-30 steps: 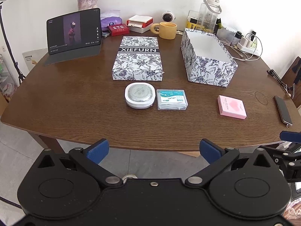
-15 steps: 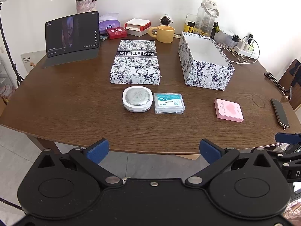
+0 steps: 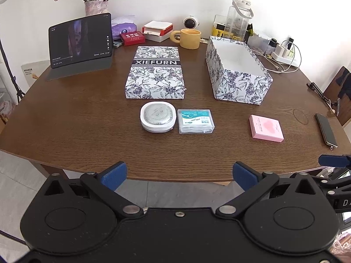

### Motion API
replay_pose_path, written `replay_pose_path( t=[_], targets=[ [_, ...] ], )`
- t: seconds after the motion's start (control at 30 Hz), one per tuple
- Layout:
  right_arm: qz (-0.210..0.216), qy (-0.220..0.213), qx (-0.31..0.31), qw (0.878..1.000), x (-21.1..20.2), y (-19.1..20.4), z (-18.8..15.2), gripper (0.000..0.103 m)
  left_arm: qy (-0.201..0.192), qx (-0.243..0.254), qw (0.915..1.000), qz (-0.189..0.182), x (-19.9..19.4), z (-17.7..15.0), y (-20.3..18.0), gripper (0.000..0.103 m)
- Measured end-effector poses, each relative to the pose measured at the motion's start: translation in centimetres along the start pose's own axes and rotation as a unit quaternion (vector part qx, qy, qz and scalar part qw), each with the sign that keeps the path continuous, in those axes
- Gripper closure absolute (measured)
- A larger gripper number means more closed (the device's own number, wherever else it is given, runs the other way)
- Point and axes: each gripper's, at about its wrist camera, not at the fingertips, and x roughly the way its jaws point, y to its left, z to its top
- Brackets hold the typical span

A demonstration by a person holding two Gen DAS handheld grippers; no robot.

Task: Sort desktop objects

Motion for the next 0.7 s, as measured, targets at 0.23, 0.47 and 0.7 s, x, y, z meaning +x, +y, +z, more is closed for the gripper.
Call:
replay_pose_path(
  t=[0.23, 0.47, 0.7],
  targets=[
    [0.001, 0.003, 0.0, 1.0, 0.4, 0.1, 0.2, 0.0, 0.002, 0.003, 1.0, 0.0, 0.4, 0.5, 0.0, 0.0],
    [0.001, 0.005, -0.001, 1.0, 0.7, 0.2, 0.3, 0.0, 0.001, 0.006, 1.0, 0.0, 0.7, 0.9, 0.0, 0.0],
    [0.002, 0.004, -0.003, 1.0, 0.9, -0.1, 1.1, 0.0, 0.002, 0.01, 0.9999, 0.0, 0.9, 1.3, -0.3, 0.0]
  ],
)
